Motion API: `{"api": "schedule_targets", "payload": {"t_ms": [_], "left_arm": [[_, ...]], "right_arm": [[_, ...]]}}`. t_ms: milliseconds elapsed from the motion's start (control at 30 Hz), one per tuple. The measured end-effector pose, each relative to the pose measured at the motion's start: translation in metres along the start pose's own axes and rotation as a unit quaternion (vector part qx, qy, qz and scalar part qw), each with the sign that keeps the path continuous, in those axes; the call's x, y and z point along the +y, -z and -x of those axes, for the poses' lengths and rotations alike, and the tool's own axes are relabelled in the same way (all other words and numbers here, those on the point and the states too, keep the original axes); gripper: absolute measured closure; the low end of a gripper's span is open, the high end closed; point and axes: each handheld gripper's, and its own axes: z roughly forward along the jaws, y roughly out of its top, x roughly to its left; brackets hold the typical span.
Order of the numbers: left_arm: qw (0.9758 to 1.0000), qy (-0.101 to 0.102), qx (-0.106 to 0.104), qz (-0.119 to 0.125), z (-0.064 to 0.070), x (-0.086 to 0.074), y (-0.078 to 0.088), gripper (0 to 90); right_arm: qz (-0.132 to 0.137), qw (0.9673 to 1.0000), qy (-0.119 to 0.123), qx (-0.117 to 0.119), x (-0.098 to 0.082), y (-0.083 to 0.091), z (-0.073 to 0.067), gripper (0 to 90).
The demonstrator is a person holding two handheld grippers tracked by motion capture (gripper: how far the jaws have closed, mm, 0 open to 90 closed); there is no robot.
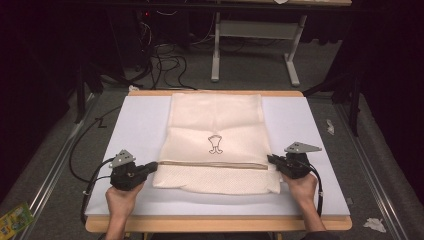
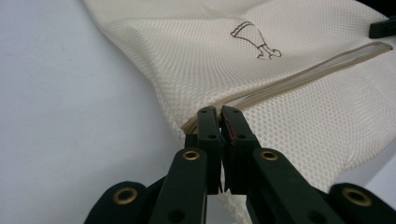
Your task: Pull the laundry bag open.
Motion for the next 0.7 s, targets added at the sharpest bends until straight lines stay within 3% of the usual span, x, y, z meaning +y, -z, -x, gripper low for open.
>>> {"api": "schedule_targets", "payload": {"t_ms": [333, 700], "left_arm": [[0.9997, -0.02, 0.014, -0.009, 0.008, 0.006, -0.007, 87.3], [0.9998, -0.016, -0.002, -0.008, 0.014, 0.004, -0.02, 87.1]], "right_arm": [[0.011, 0.9998, -0.006, -0.012, 0.001, 0.009, 0.007, 88.7], [0.012, 0.9994, -0.027, -0.018, -0.004, 0.014, 0.019, 88.2]]}}
